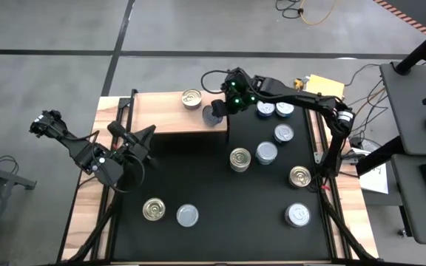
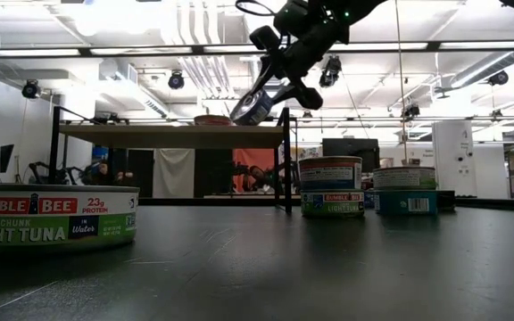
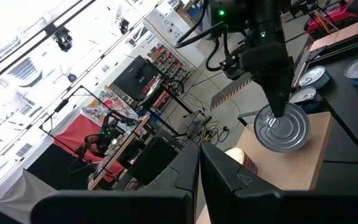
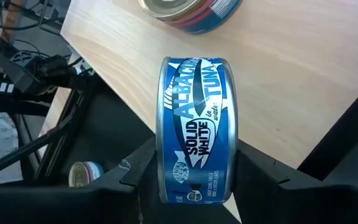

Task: Stack canned seafood by type on shelf
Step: Put the blue tuna can on the shelf

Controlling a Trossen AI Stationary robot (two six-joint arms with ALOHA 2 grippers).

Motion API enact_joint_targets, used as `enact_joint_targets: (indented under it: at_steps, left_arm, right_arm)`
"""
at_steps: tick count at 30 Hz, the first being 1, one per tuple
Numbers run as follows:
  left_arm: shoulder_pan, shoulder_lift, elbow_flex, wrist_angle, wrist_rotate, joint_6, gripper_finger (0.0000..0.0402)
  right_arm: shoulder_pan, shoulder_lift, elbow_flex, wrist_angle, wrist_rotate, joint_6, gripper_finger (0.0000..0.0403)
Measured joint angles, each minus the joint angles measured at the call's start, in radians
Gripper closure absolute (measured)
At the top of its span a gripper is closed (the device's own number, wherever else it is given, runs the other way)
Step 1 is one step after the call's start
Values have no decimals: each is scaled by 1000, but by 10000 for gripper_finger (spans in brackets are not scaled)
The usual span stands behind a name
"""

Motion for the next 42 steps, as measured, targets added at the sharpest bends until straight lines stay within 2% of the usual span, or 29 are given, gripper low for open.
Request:
enact_joint_targets:
  at_steps: [5, 17, 42]
  left_arm:
    - [0, 0, 0, 0, 0, 0, 401]
    - [0, 0, 0, 0, 0, 0, 401]
    - [0, 0, 0, -8, 5, -8, 401]
  right_arm:
    - [0, 0, 0, 0, 1, -1, 229]
    - [0, 0, 0, -2, 1, -12, 243]
    - [0, 0, 0, -2, 1, 2, 160]
